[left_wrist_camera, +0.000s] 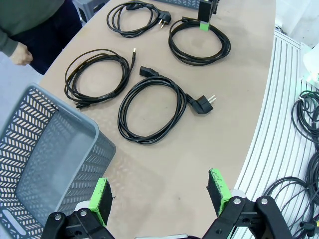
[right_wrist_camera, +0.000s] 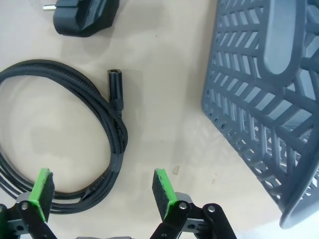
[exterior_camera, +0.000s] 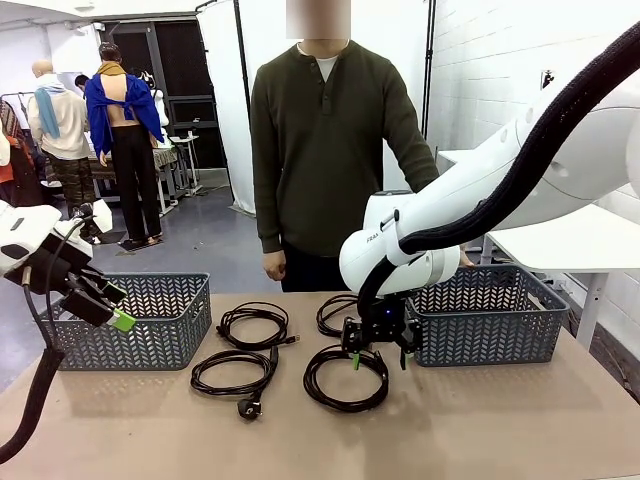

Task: Organize the cables according to human instructions.
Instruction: Pick up a bundle of cables and place it in the basket indicated by the human.

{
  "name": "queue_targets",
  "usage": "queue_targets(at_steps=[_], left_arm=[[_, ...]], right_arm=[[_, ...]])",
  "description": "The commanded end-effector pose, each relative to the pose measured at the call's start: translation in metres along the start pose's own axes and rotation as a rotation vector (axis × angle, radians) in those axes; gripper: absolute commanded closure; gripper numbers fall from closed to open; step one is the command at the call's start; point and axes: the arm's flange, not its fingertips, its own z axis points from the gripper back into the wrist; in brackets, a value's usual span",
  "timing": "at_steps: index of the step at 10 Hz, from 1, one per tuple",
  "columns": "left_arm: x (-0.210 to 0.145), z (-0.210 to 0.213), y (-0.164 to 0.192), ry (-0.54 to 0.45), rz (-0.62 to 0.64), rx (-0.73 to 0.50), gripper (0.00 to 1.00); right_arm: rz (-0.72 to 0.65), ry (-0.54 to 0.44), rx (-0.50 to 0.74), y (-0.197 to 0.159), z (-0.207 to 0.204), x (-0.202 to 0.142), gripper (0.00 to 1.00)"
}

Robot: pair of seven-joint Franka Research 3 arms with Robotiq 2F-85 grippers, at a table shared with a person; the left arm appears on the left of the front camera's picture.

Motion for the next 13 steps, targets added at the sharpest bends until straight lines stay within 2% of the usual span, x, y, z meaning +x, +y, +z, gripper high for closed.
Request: queue_targets(at_steps=[1,10,13], left_arm=[[-0.002,-0.001,0.003,-0.015,-0.011,-0.016,0.0],[-0.002,-0.001,0.003,-0.015,-0.011,-0.016,0.0],[-0.002,-0.001,0.003,-0.015,-0.011,-0.016,0.0]], right_arm=[[-0.053,-0.018,-0.03,0.006,-0.008,0.009,0.0],[-0.068,-0.012,-0.068,0.01,-0.028,0.015,0.0],[-0.08,-0.001,-0.059,0.01,-0.028,0.016,0.54]])
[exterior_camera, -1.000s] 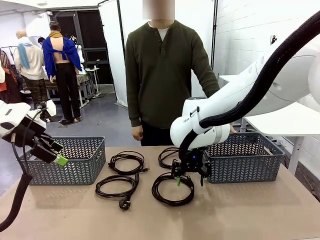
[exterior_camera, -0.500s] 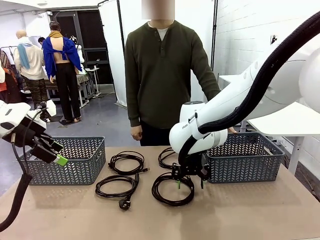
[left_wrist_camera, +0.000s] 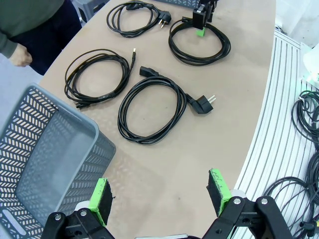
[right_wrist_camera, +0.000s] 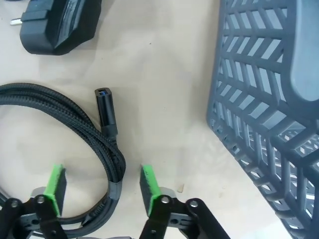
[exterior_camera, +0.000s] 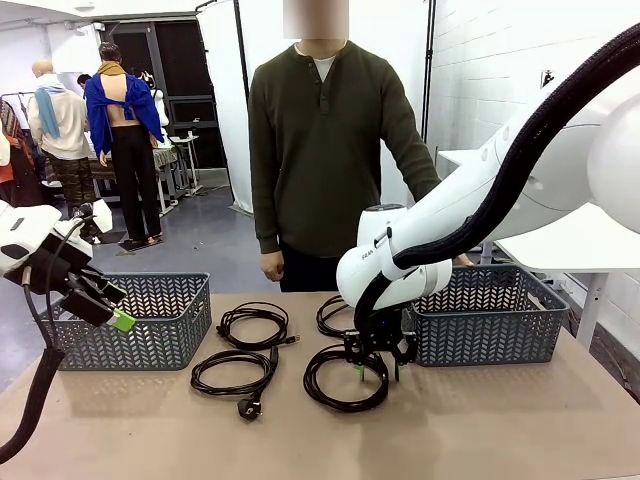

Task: Organize the cables according to human instructions.
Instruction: Pick up a bundle of cables and place it in the basket indicated by the human.

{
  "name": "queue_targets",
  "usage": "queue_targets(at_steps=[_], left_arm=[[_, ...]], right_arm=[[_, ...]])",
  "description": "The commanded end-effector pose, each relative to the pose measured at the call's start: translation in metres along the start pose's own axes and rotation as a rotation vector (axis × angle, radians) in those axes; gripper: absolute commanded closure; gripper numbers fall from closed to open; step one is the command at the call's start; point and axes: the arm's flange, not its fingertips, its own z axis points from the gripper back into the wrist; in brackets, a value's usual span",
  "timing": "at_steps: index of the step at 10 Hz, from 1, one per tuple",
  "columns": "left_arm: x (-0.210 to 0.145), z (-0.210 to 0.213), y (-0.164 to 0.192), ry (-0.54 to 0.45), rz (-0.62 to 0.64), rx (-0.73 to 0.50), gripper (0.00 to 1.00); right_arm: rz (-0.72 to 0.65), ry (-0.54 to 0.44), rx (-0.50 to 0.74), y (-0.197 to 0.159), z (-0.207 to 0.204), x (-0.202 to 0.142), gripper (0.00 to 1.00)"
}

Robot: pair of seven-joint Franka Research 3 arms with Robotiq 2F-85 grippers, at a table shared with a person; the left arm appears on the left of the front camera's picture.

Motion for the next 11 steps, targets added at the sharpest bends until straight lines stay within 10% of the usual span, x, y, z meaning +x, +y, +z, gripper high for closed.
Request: queue_targets(at_steps=[1,3,11], left_arm=[[-0.002,-0.001,0.003,-0.015,-0.011,-0.016,0.0],[-0.002,-0.001,0.003,-0.015,-0.011,-0.016,0.0],[-0.002,-0.001,0.003,-0.015,-0.011,-0.016,0.0]], right_arm=[[-0.036,0.003,-0.018,0.004,-0.002,0.005,0.72],[-0.047,0.008,-0.012,0.002,-0.003,0.003,1.0],[-0.043,0.022,-0.02,0.004,0.006,-0.003,1.0]])
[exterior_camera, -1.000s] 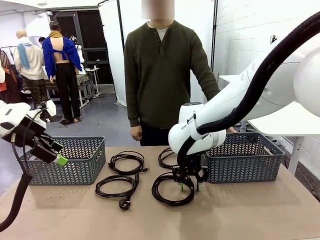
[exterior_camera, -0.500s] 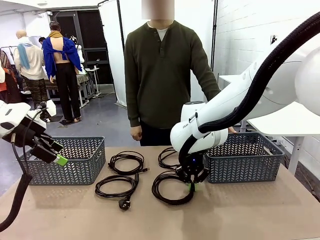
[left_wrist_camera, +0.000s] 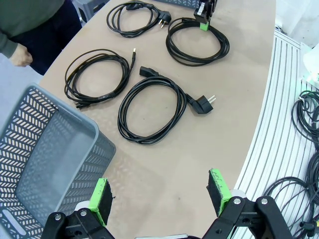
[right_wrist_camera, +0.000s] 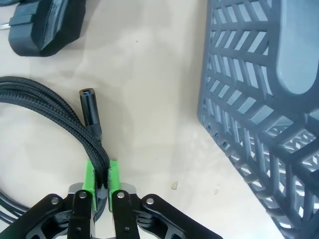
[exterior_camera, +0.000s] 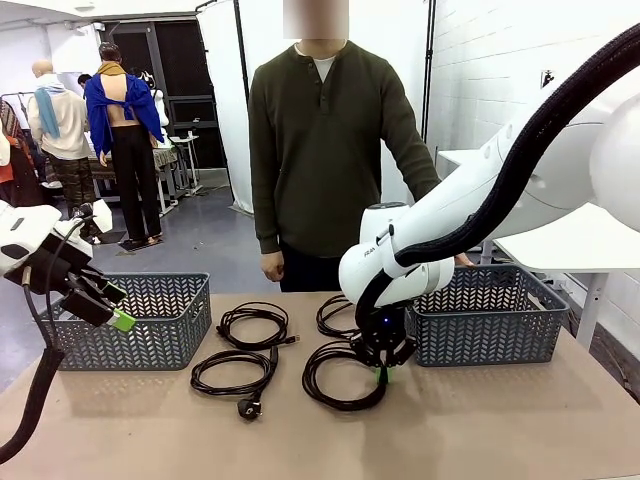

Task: Organize the cables according to human instructions.
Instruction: Pick up a bundle of cables and place it in the basket indicated by the human.

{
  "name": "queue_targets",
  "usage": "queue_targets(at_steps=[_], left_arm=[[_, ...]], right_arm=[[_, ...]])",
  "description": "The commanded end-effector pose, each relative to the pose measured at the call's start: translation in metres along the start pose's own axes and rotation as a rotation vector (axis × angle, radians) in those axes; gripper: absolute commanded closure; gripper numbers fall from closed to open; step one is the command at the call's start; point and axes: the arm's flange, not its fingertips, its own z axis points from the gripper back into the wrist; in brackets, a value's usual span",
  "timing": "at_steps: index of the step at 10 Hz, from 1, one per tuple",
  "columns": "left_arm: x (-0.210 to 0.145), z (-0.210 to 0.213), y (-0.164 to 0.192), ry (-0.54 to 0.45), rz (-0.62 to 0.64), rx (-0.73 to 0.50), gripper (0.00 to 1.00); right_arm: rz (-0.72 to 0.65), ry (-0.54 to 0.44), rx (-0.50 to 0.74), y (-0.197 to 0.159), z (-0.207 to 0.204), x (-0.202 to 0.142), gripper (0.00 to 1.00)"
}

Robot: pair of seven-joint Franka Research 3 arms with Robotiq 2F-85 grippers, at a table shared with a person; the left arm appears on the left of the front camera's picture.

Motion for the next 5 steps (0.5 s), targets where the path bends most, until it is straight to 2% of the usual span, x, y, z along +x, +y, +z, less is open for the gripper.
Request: queue_targets(at_steps=[1,5], left_arm=[[-0.002,-0.001,0.003,-0.015,-0.011,-0.016,0.0],[-0.002,-0.001,0.003,-0.015,-0.011,-0.016,0.0]], right_arm=[[-0.018,0.007,-0.013,0.01,0.01,-0.006,1.0],[0.038,0.039,-0.063,0.012,0.046,-0.023,1.0]])
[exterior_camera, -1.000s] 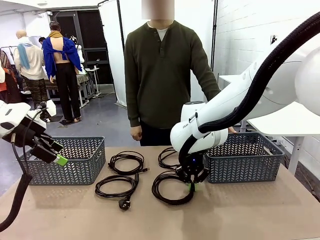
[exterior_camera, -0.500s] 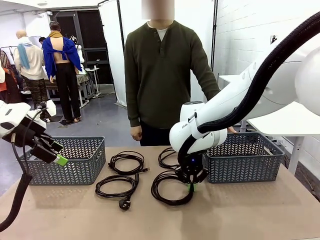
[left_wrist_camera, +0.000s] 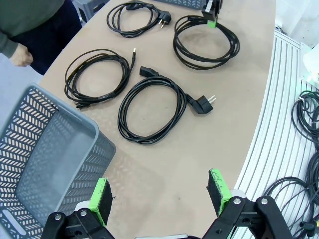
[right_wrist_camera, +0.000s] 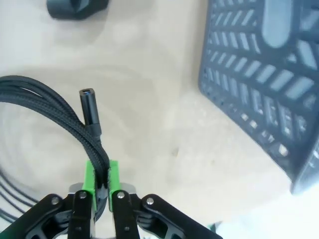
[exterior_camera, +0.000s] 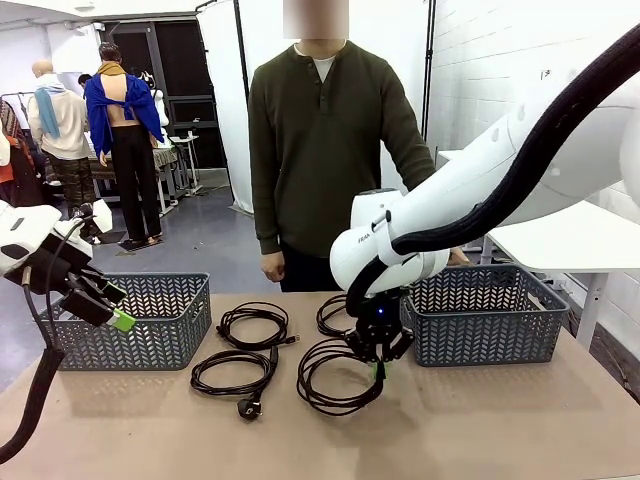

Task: Organize the cables according to human instructions.
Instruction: Pick up a bundle of cables and place it in the basket indicated by the human.

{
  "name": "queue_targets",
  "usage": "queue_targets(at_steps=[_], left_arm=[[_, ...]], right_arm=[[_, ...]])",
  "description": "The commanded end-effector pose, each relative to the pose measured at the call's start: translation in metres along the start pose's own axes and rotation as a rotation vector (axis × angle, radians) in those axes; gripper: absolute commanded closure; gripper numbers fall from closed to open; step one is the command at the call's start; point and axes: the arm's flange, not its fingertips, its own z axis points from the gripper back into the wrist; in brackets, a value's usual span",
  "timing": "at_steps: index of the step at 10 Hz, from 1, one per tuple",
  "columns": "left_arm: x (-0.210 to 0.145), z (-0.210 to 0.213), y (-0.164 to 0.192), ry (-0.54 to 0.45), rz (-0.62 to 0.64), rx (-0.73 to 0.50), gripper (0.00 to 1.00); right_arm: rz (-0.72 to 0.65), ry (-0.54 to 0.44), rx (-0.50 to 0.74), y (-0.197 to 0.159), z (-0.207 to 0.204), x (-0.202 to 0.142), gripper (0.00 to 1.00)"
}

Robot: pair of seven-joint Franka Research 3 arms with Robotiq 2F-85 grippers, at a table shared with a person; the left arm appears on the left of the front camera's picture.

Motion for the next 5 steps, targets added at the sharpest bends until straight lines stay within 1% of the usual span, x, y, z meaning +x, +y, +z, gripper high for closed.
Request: queue_targets(at_steps=[1,4,5], left_arm=[[-0.002,-0.001,0.003,-0.015,-0.011,-0.016,0.0],[-0.002,-0.001,0.003,-0.015,-0.011,-0.016,0.0],[-0.002,-0.001,0.003,-0.015,-0.011,-0.016,0.0]], right_arm=[[0.026,0.028,-0.034,-0.001,0.024,-0.003,1.0],[0.104,0.073,0.001,-0.01,0.058,-0.01,1.0],[0.154,0.087,0.009,-0.015,0.072,-0.012,1.0]])
